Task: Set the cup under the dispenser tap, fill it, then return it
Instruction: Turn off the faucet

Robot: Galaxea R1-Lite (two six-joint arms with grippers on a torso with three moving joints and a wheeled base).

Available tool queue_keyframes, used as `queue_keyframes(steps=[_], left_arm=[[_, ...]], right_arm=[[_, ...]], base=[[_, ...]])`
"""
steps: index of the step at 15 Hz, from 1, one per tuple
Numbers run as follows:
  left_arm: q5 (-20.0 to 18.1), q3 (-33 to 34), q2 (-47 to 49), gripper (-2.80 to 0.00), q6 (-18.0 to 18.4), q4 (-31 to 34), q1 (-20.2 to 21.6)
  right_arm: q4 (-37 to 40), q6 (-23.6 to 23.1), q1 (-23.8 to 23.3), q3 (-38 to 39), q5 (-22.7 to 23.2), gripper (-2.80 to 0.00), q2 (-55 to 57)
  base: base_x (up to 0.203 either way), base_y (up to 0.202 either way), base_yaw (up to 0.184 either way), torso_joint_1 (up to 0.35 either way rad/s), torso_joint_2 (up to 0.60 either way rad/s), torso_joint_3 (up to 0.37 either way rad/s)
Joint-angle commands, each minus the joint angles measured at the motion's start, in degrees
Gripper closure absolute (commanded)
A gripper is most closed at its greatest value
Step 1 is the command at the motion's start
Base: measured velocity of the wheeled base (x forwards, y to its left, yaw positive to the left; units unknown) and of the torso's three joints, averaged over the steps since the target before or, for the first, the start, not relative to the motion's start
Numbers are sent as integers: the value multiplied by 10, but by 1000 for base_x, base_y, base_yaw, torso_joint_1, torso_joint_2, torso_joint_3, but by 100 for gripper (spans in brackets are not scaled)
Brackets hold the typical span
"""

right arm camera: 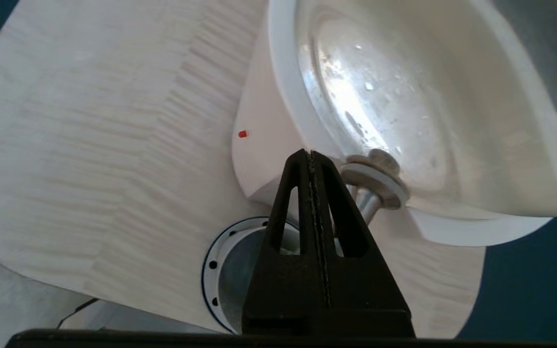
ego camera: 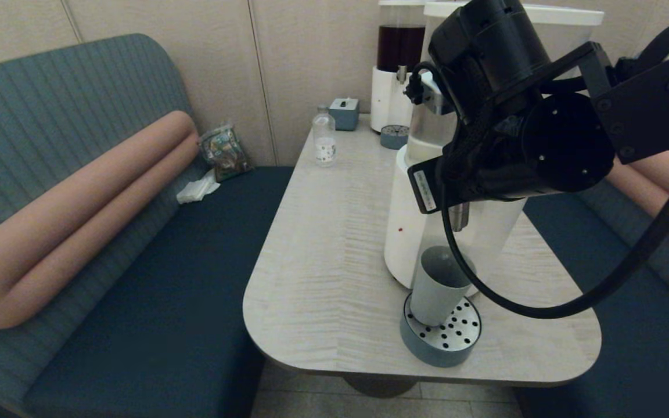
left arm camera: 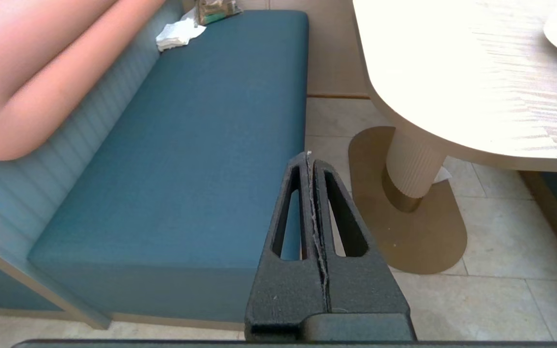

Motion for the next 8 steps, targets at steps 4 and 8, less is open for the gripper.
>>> queue_keyframes(steps=[4,8], left_arm=[[0,0,1,0,0,0,0],[0,0,1,0,0,1,0]], right_arm=[[4,-3,-1,0,-15,0,-4],[6,-1,-1,1,-20,0,-7]], base=[[0,0,0,0,0,0],[0,0,0,0,0,0]])
